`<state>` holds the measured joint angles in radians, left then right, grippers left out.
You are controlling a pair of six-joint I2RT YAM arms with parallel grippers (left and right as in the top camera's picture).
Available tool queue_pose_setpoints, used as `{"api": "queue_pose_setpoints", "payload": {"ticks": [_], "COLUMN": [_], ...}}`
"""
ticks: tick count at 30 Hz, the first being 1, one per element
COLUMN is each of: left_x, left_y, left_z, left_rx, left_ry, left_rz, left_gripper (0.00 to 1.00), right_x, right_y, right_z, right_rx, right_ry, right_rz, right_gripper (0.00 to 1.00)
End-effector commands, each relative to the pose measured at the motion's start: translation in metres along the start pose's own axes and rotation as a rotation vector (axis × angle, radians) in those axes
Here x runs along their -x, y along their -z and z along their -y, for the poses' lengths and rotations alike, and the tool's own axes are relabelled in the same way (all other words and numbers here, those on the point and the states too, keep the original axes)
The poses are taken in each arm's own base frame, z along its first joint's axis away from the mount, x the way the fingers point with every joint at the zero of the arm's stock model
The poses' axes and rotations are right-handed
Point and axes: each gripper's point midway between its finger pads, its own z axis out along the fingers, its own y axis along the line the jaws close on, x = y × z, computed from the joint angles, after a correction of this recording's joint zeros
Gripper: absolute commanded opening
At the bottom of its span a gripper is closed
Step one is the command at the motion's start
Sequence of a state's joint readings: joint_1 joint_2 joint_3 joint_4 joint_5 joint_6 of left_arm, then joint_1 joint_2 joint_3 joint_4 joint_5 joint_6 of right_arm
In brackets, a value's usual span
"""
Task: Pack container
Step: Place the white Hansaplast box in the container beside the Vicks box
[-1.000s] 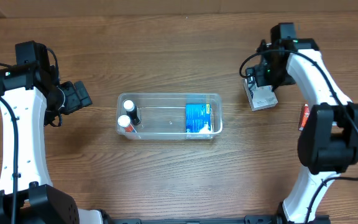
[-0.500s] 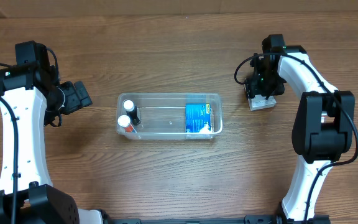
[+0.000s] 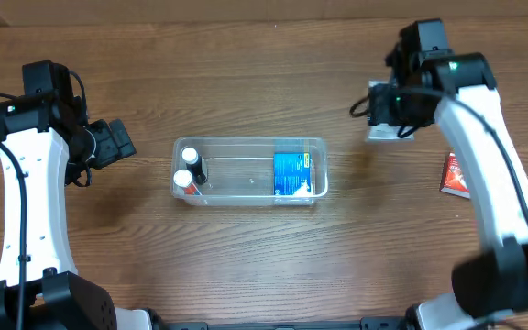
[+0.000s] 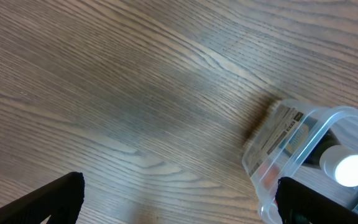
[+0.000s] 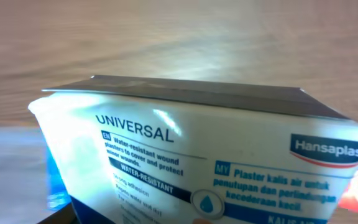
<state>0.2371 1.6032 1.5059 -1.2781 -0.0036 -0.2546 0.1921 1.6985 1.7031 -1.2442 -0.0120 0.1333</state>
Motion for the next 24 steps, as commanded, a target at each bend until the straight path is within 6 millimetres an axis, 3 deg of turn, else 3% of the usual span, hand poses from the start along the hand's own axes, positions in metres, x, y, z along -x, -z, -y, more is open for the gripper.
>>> {"api": "queue_pose_setpoints", "payload": {"ticks": [1,4,7,14,21,22,23,24], "left_x": [-0.001,-0.001,-0.001,-0.001,-0.001,-0.001,-0.001,-0.001], "left_y": [0.005,0.005,0.005,0.005,0.005,0.005,0.005,0.005], "left_z": [0.001,0.000,0.001,0.000,0.000,0.000,0.001,0.001], "left_rx": [-0.005,-0.005,-0.005,-0.005,-0.005,-0.005,-0.005,-0.005], "left_ry": [-0.017,-0.017,-0.017,-0.017,-0.017,-0.017,-0.017,-0.017], "left_rz": [0.016,0.016,0.016,0.016,0.016,0.016,0.016,0.016], "left_gripper": [1.00,1.00,1.00,1.00,1.00,1.00,1.00,1.00], "right_x": [-0.012,-0.042,-0.066,-0.092,-0.109,-0.109,-0.109,-0.109], "right_y": [0.025,0.020,-0.008,-0.085,-0.127,-0.128,-0.128,-0.128], "right_z": [-0.072,-0.158,-0.201,-0.224,-0.220,-0.220,-0.220,-0.219], "right_rx": [0.101,0.197,0.196,0.121,0.060,0.059,0.060,0.059], "right_ry": [-0.023,0.055,0.096,0.091,0.100,0.100,0.101,0.101], "right_rz": [0.049,0.027,-0.024,-0.141,-0.217,-0.218,-0.218,-0.219], "right_gripper": [0.60,0.61,0.61,0.61,0.61,0.63,0.77,0.81]}}
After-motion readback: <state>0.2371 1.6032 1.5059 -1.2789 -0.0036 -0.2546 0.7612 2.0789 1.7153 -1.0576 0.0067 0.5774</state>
